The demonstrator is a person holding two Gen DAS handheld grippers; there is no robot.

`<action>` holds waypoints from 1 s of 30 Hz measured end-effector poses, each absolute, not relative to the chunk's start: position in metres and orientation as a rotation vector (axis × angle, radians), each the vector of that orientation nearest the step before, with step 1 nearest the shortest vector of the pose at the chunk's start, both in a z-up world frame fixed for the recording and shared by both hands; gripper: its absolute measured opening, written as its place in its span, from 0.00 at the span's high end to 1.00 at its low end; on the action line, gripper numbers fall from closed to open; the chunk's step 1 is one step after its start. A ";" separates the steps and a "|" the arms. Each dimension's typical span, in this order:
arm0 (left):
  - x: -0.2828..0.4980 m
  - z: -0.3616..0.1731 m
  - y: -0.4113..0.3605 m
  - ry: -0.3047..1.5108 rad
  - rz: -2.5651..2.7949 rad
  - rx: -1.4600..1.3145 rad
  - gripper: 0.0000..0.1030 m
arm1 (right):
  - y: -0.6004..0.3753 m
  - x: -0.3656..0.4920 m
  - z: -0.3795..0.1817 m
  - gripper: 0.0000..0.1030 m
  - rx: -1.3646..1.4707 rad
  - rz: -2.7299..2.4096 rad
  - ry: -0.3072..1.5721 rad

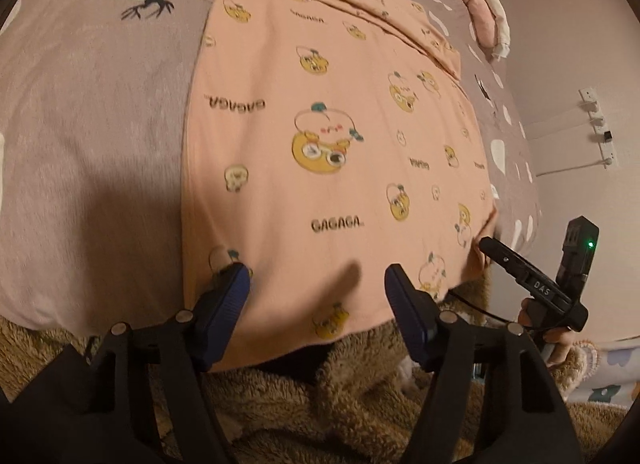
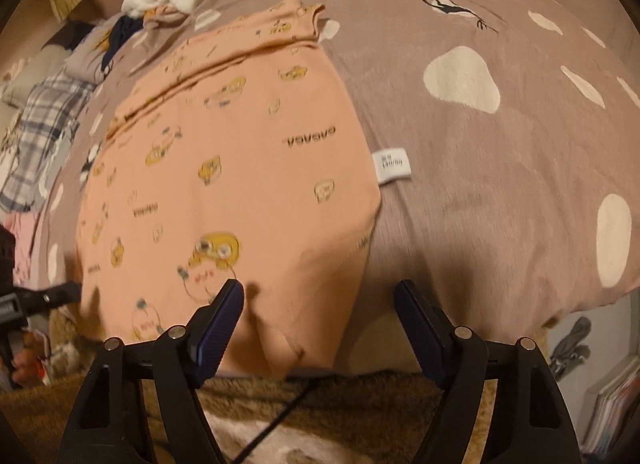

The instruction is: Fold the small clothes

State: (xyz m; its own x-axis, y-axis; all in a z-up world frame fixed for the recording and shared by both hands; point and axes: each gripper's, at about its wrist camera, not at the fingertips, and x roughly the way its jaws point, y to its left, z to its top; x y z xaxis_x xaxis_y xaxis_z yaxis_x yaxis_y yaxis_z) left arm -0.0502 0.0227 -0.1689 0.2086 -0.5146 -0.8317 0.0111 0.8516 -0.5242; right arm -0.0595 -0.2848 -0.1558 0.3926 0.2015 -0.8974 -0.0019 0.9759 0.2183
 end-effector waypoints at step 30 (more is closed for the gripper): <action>-0.076 -0.170 0.051 1.336 -0.261 -0.406 0.53 | -0.262 -0.068 -0.150 0.54 0.123 0.181 1.175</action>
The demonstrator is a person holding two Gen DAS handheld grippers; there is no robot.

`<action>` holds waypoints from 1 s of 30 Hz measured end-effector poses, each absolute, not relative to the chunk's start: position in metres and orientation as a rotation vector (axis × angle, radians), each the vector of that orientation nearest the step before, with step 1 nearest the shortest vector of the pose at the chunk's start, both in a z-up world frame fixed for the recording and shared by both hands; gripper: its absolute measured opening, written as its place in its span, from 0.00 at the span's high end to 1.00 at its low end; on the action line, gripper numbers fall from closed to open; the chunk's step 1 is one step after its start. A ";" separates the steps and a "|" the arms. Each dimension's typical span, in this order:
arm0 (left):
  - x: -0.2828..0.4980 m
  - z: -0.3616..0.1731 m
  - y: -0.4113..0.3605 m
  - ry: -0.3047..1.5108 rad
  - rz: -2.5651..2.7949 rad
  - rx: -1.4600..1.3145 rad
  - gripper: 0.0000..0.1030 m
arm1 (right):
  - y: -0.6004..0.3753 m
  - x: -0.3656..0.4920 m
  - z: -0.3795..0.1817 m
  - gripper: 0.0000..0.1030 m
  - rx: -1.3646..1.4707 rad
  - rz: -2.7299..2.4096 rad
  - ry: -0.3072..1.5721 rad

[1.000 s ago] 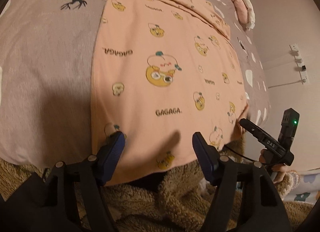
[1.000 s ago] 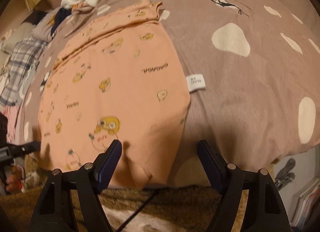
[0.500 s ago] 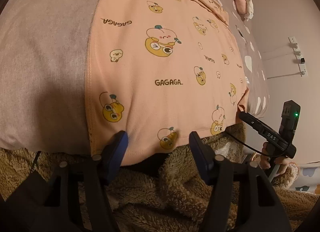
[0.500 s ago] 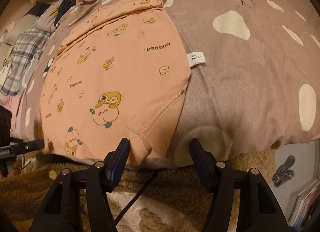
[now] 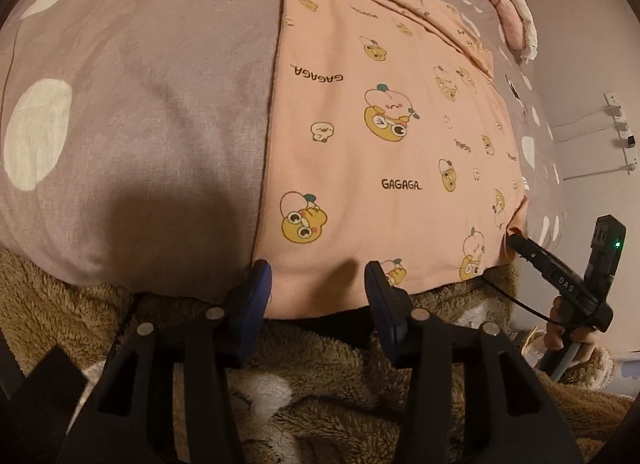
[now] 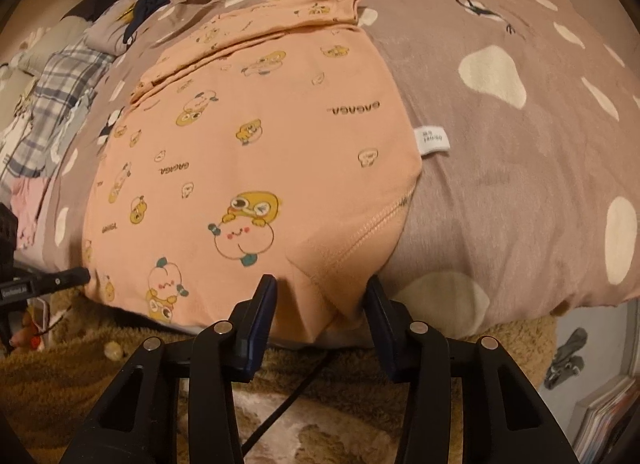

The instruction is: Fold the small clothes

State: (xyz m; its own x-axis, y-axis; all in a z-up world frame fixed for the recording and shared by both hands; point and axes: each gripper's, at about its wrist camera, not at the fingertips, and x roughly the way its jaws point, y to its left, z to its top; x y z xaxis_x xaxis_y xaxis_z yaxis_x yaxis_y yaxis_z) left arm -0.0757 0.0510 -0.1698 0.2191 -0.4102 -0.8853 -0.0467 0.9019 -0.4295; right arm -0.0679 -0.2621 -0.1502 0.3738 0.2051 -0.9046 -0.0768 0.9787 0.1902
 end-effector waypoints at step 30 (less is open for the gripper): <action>-0.077 -0.180 0.053 1.388 -0.300 -0.476 0.80 | -0.319 -0.076 -0.138 0.77 0.292 0.001 1.143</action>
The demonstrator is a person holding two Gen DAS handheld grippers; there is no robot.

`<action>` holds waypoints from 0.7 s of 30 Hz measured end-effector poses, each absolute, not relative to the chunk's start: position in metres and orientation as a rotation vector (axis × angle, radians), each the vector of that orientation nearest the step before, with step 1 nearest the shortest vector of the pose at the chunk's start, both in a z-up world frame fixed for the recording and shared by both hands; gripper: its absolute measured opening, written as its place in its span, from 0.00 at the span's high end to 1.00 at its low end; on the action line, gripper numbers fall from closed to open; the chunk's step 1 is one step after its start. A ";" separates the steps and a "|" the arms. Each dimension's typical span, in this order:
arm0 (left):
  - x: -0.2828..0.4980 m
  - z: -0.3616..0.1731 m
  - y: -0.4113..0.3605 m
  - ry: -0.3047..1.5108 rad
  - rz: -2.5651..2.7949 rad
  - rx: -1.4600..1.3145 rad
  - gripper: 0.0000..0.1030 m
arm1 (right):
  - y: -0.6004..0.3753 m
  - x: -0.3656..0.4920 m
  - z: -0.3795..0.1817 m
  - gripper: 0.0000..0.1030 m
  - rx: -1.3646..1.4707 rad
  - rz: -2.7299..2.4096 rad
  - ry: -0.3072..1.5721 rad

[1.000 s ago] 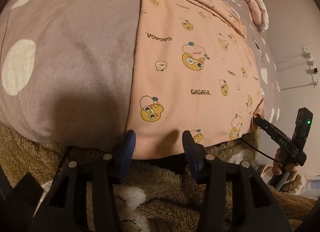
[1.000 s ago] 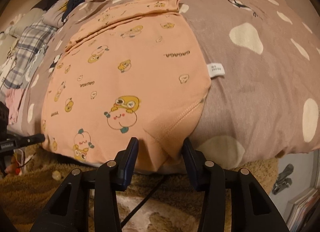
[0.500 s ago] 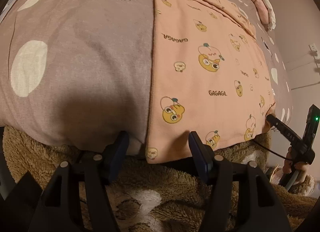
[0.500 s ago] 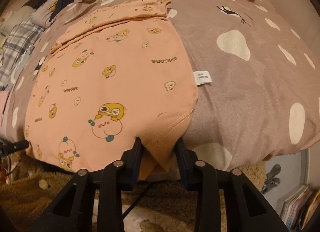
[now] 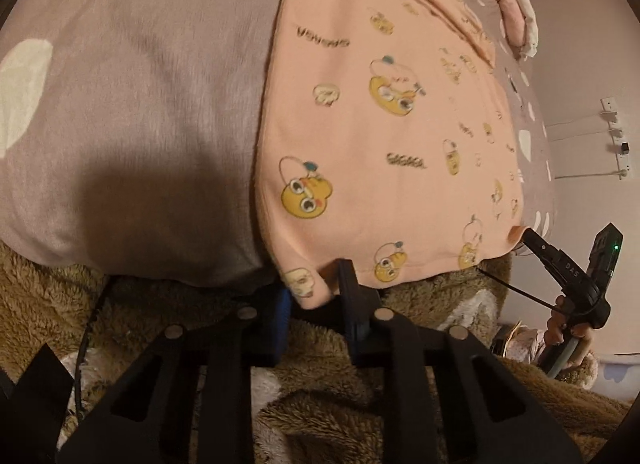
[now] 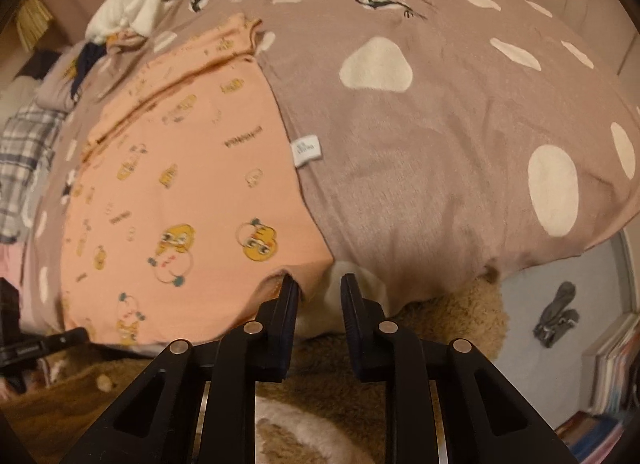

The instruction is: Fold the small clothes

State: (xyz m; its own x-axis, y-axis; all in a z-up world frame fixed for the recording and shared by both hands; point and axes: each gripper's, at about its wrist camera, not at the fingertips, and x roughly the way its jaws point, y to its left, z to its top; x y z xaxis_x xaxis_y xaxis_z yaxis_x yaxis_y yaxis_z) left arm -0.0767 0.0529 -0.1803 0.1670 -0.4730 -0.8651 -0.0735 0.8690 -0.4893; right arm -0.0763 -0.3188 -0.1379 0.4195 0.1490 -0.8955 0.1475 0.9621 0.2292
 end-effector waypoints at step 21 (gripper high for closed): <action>-0.070 -0.177 0.049 1.342 -0.358 -0.529 0.69 | -0.306 -0.073 -0.159 0.78 0.333 0.109 1.230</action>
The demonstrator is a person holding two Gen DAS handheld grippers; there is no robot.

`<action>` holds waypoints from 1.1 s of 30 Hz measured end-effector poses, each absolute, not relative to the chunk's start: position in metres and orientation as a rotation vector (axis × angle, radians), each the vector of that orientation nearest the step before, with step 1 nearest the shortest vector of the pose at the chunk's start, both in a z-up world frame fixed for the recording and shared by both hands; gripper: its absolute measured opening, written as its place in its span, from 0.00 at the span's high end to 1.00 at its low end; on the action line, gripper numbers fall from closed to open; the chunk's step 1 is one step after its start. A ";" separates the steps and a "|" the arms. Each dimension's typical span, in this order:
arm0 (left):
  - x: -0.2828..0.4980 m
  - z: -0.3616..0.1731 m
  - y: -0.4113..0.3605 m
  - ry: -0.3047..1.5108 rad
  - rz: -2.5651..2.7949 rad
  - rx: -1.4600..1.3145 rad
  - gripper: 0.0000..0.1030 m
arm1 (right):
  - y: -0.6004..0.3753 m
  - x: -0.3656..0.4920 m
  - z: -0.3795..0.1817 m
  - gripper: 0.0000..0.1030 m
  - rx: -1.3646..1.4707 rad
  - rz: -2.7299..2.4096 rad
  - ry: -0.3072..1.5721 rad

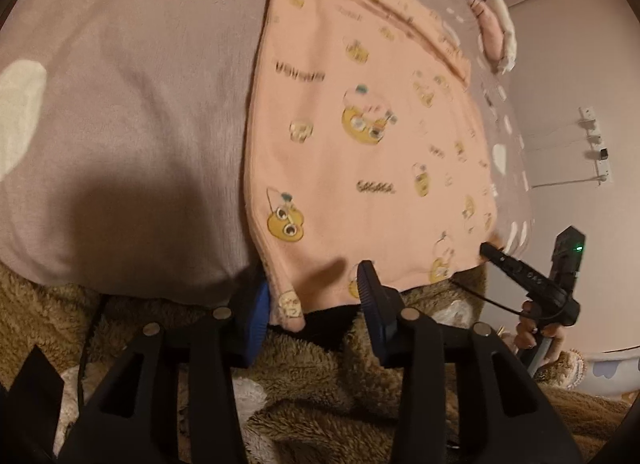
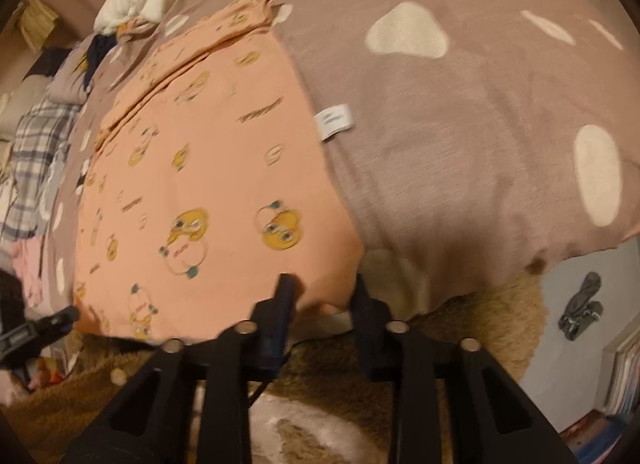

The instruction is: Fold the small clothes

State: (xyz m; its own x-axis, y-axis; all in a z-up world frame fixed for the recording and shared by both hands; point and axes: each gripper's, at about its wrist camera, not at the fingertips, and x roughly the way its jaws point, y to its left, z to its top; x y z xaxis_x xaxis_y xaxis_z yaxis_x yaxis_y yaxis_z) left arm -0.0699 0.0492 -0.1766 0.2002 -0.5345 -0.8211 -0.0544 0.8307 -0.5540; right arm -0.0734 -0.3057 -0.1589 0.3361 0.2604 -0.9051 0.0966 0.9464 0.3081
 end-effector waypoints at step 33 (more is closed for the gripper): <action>0.057 -0.145 0.086 1.131 -0.278 -0.675 0.95 | -0.310 0.064 -0.132 0.94 0.500 0.153 1.060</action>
State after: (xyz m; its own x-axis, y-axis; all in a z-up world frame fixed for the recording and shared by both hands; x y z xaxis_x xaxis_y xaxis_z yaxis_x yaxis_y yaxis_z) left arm 0.0572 0.0857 -0.1453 0.4178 -0.5292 -0.7385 -0.1261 0.7712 -0.6239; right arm 0.0636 -0.3104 -0.1321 0.4906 0.3551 -0.7957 0.1158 0.8785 0.4635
